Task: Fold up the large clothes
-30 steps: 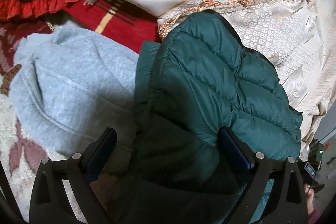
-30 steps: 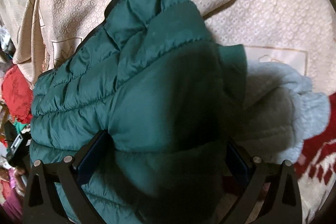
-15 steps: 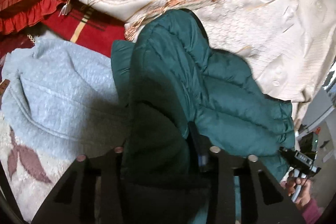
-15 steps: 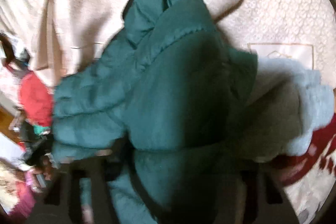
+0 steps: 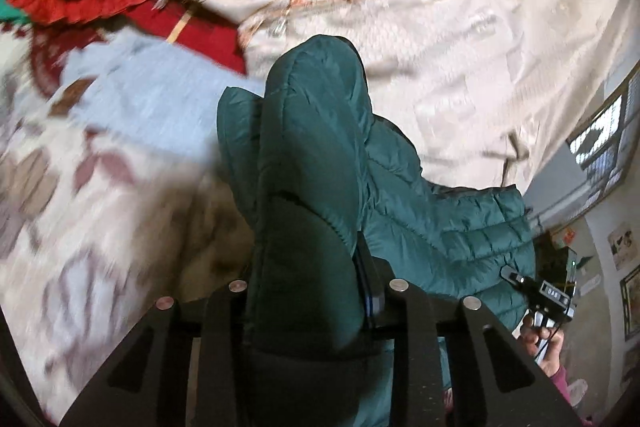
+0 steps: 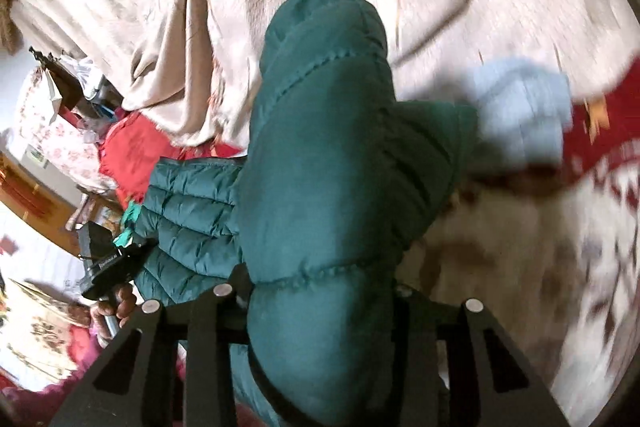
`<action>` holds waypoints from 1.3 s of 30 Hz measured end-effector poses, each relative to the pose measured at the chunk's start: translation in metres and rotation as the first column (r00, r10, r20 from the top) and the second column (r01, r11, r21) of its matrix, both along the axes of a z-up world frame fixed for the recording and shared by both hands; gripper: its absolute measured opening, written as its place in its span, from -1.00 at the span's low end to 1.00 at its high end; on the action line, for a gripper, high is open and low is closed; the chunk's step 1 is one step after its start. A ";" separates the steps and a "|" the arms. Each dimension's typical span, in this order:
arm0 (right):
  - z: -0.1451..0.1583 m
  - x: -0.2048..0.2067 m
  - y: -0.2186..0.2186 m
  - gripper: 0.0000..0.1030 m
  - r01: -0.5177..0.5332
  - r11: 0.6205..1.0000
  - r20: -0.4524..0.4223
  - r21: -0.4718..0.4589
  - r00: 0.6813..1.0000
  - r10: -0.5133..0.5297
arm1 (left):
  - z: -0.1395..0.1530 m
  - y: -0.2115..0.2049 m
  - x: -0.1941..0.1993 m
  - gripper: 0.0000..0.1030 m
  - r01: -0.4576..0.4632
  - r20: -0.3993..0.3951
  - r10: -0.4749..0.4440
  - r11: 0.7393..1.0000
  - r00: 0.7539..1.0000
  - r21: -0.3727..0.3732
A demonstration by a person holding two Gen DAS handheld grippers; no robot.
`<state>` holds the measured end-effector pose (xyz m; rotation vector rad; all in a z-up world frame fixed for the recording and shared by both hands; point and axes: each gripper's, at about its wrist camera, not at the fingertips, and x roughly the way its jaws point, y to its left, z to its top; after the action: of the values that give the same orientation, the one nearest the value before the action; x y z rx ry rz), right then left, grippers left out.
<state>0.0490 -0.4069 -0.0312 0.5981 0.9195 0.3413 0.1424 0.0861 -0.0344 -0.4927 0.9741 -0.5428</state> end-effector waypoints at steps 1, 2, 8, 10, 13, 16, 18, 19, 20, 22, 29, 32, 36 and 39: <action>-0.004 -0.015 0.000 -0.22 0.002 1.000 -0.022 0.022 1.000 -0.002 | -0.002 0.003 -0.010 -0.74 -0.004 -0.013 0.004 1.000 1.000 0.010; -0.009 -0.029 -0.001 -0.22 0.007 0.999 -0.038 0.031 0.999 -0.006 | -0.006 0.008 -0.019 -0.69 -0.015 -0.030 0.016 1.000 0.999 0.025; -0.056 -0.052 0.012 0.65 0.064 0.979 -0.179 -0.192 0.979 -0.099 | -0.043 0.010 -0.035 0.18 -0.116 -0.085 0.137 0.970 0.987 0.215; -0.064 -0.049 0.015 0.76 0.073 0.967 -0.172 -0.244 0.978 -0.117 | -0.042 0.013 -0.038 0.26 -0.156 -0.071 0.176 0.961 0.982 0.229; -0.051 -0.053 0.020 0.76 0.083 0.948 -0.160 -0.307 0.978 -0.137 | -0.031 0.015 -0.050 0.26 -0.202 -0.059 0.224 0.944 0.973 0.260; -0.026 -0.058 0.036 0.77 0.113 0.909 -0.105 -0.402 0.980 -0.169 | -0.016 0.014 -0.070 0.26 -0.236 0.005 0.246 0.921 0.969 0.312; -0.005 -0.073 0.036 0.77 0.144 0.881 -0.052 -0.451 0.981 -0.188 | -0.006 0.011 -0.081 0.26 -0.255 0.046 0.255 0.906 0.966 0.336; 0.000 -0.081 0.027 0.78 0.153 0.880 -0.040 -0.450 0.981 -0.192 | -0.002 0.010 -0.085 0.26 -0.266 0.064 0.260 0.902 0.964 0.341; 0.007 -0.088 0.026 0.78 0.164 0.882 -0.023 -0.442 0.981 -0.195 | -0.001 0.010 -0.089 0.26 -0.274 0.076 0.264 0.899 0.962 0.343; 0.022 -0.095 0.032 0.78 0.179 0.889 0.004 -0.421 0.981 -0.195 | 0.006 0.006 -0.097 0.26 -0.294 0.110 0.272 0.891 0.956 0.346; 0.042 -0.106 0.084 0.78 0.156 0.885 0.055 -0.438 0.988 -0.146 | 0.032 -0.021 -0.133 0.25 -0.325 0.251 0.239 0.858 0.938 0.398; 0.042 -0.110 0.108 0.79 0.158 0.883 0.063 -0.443 0.987 -0.145 | 0.042 -0.031 -0.144 0.25 -0.345 0.304 0.226 0.836 0.925 0.428; 0.046 -0.113 0.141 0.81 0.140 0.900 0.093 -0.414 0.989 -0.111 | 0.054 -0.044 -0.163 0.25 -0.364 0.368 0.204 0.819 0.907 0.444; 0.050 -0.117 0.159 0.82 0.116 0.894 0.101 -0.433 0.992 -0.080 | 0.058 -0.049 -0.172 0.25 -0.356 0.383 0.186 0.825 0.905 0.439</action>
<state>-0.0680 -0.2475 0.0188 0.2103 0.8494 0.0589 -0.0300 0.0372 0.0233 -0.0611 0.6701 -0.0847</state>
